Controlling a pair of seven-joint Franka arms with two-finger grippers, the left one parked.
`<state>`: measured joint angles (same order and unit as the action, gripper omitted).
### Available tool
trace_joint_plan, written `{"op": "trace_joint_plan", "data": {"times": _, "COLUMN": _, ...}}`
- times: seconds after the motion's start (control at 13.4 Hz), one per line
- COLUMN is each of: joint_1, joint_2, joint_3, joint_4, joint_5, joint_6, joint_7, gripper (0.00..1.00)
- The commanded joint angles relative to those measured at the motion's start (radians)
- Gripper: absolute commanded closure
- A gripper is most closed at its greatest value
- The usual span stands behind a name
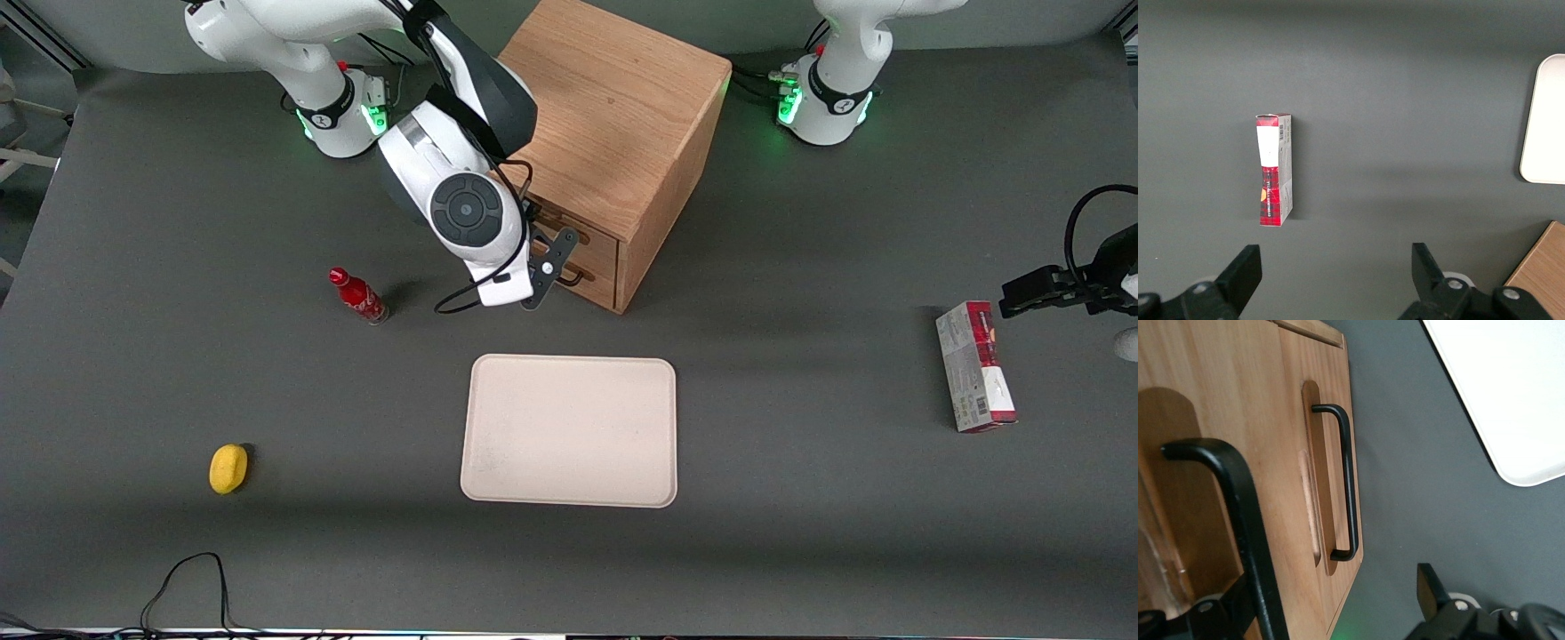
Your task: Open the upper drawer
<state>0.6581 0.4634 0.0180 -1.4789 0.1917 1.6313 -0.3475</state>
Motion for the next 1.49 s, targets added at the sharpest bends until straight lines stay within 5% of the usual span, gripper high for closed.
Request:
{"op": "trace_joint_plan", "data": {"times": 0.0, "joint_1": -0.003, "joint_2": 0.033, "joint_3": -0.015, "joint_4": 0.035, "joint_5": 0.015, "joint_6": -0.011, "joint_7": -0.028, "gripper": 0.00}}
{"op": "trace_joint_plan", "data": {"times": 1.27, "joint_1": -0.209, "joint_2": 0.121, "joint_3": -0.021, "joint_4": 0.169, "joint_5": 0.003, "joint_6": 0.067, "joint_7": -0.074, "gripper": 0.00}}
{"op": "trace_joint_plan", "data": {"times": 1.41, "joint_1": -0.209, "joint_2": 0.147, "joint_3": -0.024, "joint_4": 0.213, "joint_5": -0.059, "joint_6": 0.074, "joint_7": -0.073, "gripper": 0.00}}
